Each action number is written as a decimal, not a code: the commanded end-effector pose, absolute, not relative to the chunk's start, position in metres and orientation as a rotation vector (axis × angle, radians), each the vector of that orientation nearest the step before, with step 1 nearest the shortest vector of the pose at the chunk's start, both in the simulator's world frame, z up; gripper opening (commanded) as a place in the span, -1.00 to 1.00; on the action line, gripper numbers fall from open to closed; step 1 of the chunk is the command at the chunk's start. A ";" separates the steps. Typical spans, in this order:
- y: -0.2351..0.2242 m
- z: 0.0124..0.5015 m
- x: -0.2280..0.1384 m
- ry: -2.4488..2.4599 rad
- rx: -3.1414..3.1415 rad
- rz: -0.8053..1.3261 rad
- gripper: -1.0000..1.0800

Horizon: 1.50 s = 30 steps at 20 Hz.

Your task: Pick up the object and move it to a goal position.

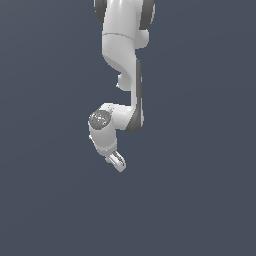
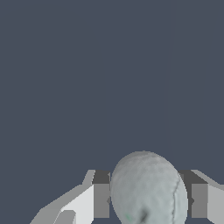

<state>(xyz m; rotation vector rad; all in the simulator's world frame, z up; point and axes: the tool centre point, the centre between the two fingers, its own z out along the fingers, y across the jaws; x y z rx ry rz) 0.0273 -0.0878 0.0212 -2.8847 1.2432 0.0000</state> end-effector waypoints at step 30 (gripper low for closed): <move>-0.112 0.244 0.054 1.247 -2.885 0.000 -1.00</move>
